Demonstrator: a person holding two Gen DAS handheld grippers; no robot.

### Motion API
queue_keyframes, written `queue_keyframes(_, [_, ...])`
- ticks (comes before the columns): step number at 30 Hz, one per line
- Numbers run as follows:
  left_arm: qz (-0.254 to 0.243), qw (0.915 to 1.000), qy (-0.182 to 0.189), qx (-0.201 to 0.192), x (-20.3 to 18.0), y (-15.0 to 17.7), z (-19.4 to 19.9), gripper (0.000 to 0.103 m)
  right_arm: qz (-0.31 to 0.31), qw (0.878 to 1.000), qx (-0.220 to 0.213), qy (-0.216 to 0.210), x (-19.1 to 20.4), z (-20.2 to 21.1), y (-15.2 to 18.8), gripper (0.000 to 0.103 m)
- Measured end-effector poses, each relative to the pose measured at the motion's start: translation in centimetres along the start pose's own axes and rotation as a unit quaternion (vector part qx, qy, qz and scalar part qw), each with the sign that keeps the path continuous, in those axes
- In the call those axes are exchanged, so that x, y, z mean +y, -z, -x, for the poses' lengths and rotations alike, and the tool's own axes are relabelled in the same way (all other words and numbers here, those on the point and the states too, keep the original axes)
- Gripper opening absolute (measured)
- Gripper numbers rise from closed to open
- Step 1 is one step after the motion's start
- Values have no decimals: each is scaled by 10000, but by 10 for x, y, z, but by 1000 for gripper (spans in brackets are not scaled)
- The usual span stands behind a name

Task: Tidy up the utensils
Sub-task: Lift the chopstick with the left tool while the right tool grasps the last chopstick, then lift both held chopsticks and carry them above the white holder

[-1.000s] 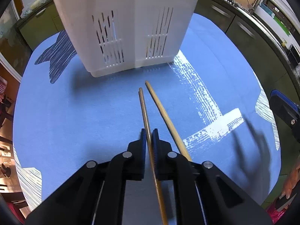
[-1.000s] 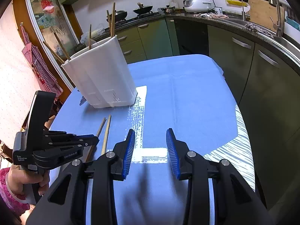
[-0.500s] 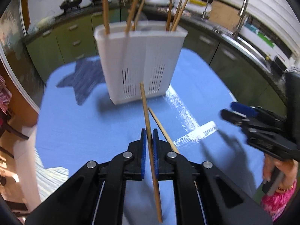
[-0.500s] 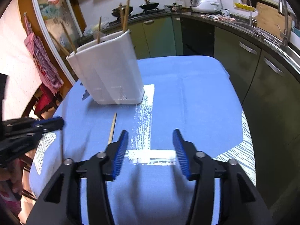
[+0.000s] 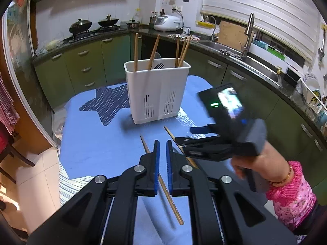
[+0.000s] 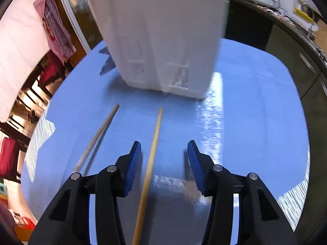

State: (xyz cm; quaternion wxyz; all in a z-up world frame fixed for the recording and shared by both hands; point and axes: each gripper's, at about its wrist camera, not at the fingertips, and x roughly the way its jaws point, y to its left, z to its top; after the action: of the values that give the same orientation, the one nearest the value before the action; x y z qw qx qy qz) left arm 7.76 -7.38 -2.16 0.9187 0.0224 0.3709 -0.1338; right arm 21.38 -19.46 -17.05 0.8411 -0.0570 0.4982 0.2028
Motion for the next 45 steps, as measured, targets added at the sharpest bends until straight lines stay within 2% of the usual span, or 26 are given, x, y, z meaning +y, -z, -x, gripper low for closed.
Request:
queue_keyframes(9, [33,9999,38,91,7,3,-5,6,217,9988,210,376,16,-29,-11,43])
queue_keyframes(12, [49,9996,-21,281,10,4,-15,6,259,9988,241,349,18,-31,-12,34])
queue_keyframes(17, [117,9966,12,820,18,4,-51,7,359,9983,385,250,18,-32,-15,12])
queue_keyframes(20, [170,9926,119,1194,24,3,-77,10,326,9983,471,107,10,-30,-14,7])
queue_keyframes(21, [188,9912,152,1300,25,3,-85,13,318,9983,485,83,8,-29,-13,7])
queue_keyframes(23, [275,9882,194,1492,30,1,-102,29,290,9983,508,72,3,-29,-11,7])
queue_keyframes(24, [320,9868,211,1571,33,1,-110,32,283,9983,504,68,2,-27,-9,7])
queue_keyframes(28, [355,9820,46,1853,40,0,-140,33,127,9989,462,23,-11,-22,-3,7])
queue_keyframes(33, [255,9786,-88,2041,38,-1,-159,37,91,9990,435,28,-16,-18,3,7])
queue_keyframes(40, [225,9743,-272,2225,39,1,-180,36,58,9992,406,-16,-15,-19,4,7])
queue_keyframes(42, [225,9734,-323,2259,40,3,-182,31,45,9991,410,-31,-18,-17,5,7])
queue_keyframes(43, [222,9723,-321,2305,40,4,-183,24,48,9991,413,-30,-18,-17,5,7])
queue_keyframes(45, [156,9728,-377,2282,38,5,-183,21,48,9991,413,-28,-18,-17,5,7])
